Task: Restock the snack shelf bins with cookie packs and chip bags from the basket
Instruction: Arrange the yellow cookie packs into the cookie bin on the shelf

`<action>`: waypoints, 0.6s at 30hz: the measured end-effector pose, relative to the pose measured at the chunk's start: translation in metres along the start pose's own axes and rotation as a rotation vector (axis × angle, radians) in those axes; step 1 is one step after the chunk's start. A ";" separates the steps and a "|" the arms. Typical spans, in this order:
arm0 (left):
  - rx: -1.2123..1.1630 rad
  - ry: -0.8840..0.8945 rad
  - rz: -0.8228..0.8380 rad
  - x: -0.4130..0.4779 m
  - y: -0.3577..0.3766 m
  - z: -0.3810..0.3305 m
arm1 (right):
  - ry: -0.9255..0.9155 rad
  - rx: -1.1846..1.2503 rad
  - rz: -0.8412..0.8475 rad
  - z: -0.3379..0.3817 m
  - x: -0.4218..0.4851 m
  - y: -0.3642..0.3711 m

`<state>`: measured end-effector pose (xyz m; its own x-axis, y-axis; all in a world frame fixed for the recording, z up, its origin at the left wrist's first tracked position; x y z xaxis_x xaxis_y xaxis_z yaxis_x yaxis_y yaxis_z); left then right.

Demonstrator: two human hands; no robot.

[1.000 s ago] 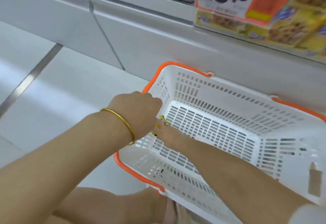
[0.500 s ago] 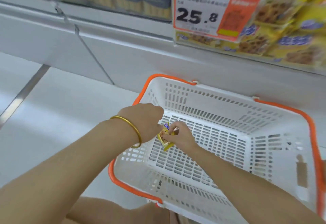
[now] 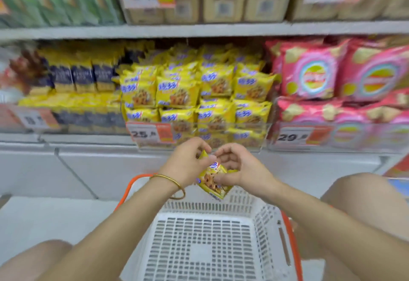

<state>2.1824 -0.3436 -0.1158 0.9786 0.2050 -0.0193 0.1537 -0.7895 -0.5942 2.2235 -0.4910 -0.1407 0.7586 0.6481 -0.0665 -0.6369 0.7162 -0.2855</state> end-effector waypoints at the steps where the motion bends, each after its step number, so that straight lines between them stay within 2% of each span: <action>1: -0.030 0.020 -0.039 0.000 0.001 -0.011 | -0.021 -0.034 -0.013 0.011 -0.004 -0.013; 10: -0.175 0.140 -0.239 0.023 -0.010 -0.088 | -0.165 -0.413 -0.116 0.074 -0.002 -0.092; 13: -0.213 0.153 -0.263 0.030 -0.014 -0.095 | -0.159 -0.490 -0.131 0.083 0.009 -0.104; 18: -0.197 0.168 -0.407 0.037 -0.023 -0.089 | -0.162 -0.573 -0.162 0.095 0.027 -0.108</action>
<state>2.2276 -0.3689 -0.0311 0.8395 0.4370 0.3229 0.5362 -0.7624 -0.3623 2.3002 -0.5262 -0.0211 0.7804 0.6061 0.1539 -0.3061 0.5849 -0.7512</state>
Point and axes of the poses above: each hand's wrist, its own x-axis towards the middle knuckle, its own y-axis out of the palm, z = x × y, the point moved 1 cm from there along x, towards the middle knuckle, and after that the axes turned 7 degrees about -x, right-handed, at the moved point
